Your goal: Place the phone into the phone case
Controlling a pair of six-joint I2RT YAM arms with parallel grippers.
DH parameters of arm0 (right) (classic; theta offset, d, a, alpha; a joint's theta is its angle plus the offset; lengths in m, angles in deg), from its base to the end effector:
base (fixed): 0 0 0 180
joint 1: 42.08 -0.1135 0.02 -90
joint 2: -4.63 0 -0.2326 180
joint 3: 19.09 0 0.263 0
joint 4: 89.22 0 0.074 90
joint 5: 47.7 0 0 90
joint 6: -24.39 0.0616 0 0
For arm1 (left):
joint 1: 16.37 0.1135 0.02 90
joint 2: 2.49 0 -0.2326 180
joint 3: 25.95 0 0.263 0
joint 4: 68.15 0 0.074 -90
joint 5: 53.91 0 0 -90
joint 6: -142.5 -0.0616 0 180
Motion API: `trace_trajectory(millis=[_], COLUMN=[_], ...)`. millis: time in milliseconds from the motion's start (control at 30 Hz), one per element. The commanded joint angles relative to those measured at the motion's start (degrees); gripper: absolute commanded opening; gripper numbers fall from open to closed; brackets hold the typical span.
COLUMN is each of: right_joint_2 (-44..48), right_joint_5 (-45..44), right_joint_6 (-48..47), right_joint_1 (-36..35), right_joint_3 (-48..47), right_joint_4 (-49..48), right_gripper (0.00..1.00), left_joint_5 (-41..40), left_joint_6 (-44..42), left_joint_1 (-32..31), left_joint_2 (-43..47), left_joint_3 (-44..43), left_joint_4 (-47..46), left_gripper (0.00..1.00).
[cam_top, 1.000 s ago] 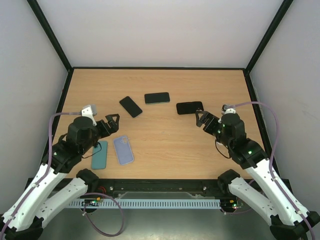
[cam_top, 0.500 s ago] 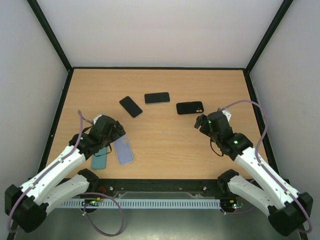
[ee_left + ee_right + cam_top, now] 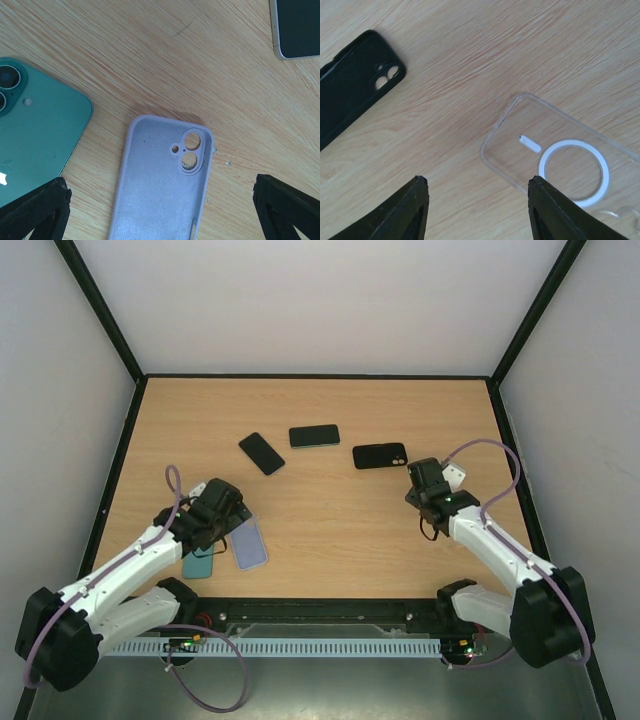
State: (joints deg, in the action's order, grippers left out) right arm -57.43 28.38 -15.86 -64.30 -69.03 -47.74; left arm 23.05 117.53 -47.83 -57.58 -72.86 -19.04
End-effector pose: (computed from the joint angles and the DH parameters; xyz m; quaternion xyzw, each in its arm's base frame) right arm 0.2348 0.0799 0.1561 0.2611 0.9069 0.0890 0.3185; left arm 0.1946 -0.1028 0.1541 -0.3059 0.9035 -0.1361 0.2676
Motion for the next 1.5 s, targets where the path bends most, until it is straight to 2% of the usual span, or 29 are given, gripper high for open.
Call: trace_trajectory(millis=[0,133,233,433,1000,1100,1267,1467], right_joint_2=[-5.3,-9.9,-12.5,-14.9,-22.3,-23.3,-22.7,-22.4], right_joint_5=[-2.3,-0.2,0.0,0.1,2.6,3.3,7.3,22.3], right_joint_6=[0.3,1.1,1.6,5.0,12.8,11.7,5.5,-8.0], right_joint_1=[2.7,4.9,6.2,7.7,8.0,7.9,8.0,7.8], right_joint_3=[0.1,-0.4,-0.7,-1.4,-0.7,-0.6,1.2,3.3], right_joint_4=[-6.6,-10.1,-13.1,-14.5,-14.7,-15.3,-19.1,-25.9], right_gripper=[0.52,0.48,0.4,0.37,0.38,0.36,0.21,0.07], left_joint_5=[-0.2,0.6,1.1,0.0,-1.0,-0.9,-1.2,-0.9], left_joint_6=[1.1,1.1,1.3,1.4,2.1,2.2,1.9,1.9], left_joint_1=[0.3,0.3,0.3,0.3,0.3,0.3,0.3,0.3], left_joint_2=[1.0,1.8,2.4,2.9,3.5,3.4,3.3,2.6], left_joint_3=[1.4,2.4,3.2,3.7,4.0,4.2,4.2,4.1], left_joint_4=[-0.9,-1.6,-2.2,-1.8,-1.5,-1.7,-1.8,-2.5], left_gripper=[0.99,0.99,0.99,1.0,1.0,1.0,1.0,1.0])
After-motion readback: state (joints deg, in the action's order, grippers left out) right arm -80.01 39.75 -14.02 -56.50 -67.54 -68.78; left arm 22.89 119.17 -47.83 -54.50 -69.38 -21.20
